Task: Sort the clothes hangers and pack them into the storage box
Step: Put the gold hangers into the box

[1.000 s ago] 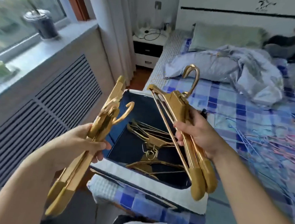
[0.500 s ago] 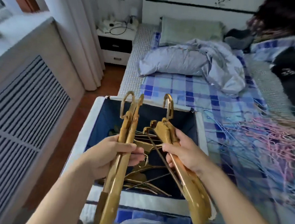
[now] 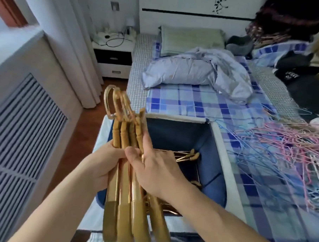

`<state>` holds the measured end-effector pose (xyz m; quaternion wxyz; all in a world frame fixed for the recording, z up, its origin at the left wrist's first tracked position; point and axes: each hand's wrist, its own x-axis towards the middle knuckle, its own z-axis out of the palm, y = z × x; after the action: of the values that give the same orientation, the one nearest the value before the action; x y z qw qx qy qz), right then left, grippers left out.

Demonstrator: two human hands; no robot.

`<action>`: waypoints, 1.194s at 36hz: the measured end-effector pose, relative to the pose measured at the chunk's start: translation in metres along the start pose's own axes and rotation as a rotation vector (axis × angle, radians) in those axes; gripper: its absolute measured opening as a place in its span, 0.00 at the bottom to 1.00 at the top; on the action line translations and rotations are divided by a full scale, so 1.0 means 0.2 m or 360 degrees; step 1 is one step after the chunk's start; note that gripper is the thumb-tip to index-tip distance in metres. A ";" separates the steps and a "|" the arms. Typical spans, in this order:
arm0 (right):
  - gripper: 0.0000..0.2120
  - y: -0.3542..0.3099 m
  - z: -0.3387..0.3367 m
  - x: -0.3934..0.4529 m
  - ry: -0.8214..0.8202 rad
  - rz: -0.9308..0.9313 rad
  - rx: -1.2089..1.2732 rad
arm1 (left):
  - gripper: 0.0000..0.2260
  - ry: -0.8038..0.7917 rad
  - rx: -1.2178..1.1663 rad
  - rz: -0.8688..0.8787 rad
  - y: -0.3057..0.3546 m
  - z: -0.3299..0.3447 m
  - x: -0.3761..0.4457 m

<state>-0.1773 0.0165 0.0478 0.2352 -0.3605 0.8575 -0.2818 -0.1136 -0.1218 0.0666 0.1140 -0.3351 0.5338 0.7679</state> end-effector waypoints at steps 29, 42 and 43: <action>0.19 1.37 0.69 0.33 -0.1494 0.0102 -0.1083 | 0.20 0.0458 0.0446 -0.0249 -0.18 -0.20 0.21; 0.22 1.35 0.79 0.23 -0.1731 0.0059 -0.1300 | 0.14 0.0453 0.0515 -0.0278 -0.14 -0.19 0.21; 0.24 1.35 0.79 0.24 -0.1710 0.0102 -0.1281 | 0.15 0.0453 0.0516 -0.0283 -0.13 -0.19 0.21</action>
<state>-0.2425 0.0887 -0.2541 0.4849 -0.4846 0.6697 0.2856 -0.1163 -0.1526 0.0120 0.1571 -0.4631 0.6294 0.6040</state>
